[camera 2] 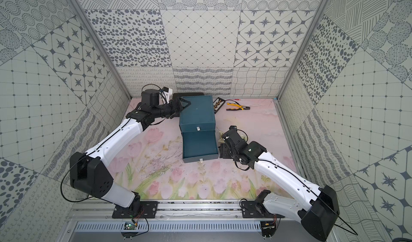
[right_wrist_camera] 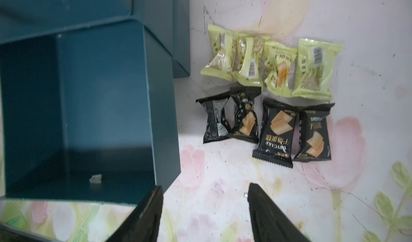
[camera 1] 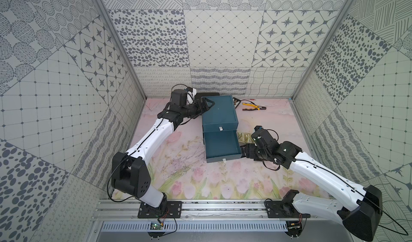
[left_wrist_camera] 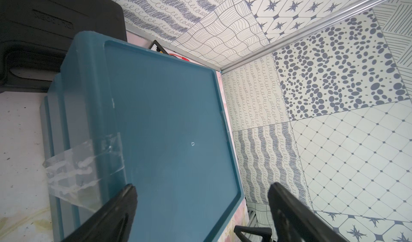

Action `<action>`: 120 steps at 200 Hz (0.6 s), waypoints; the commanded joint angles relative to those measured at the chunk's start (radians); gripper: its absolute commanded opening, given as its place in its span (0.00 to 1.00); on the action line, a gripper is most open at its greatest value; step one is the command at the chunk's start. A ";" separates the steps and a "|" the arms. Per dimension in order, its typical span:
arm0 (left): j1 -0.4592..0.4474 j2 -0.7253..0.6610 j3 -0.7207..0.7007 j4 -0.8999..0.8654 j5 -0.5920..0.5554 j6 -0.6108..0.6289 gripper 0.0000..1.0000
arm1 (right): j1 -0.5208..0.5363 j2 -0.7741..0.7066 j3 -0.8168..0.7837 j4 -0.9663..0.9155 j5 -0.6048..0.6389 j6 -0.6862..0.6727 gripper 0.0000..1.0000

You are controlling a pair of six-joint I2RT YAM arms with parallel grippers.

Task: Take the cookies out of the drawer
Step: Close the drawer in the storage box.

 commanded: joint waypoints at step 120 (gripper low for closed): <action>-0.017 0.083 -0.055 0.050 -0.011 0.036 0.97 | 0.259 0.154 -0.108 0.541 0.040 0.259 0.15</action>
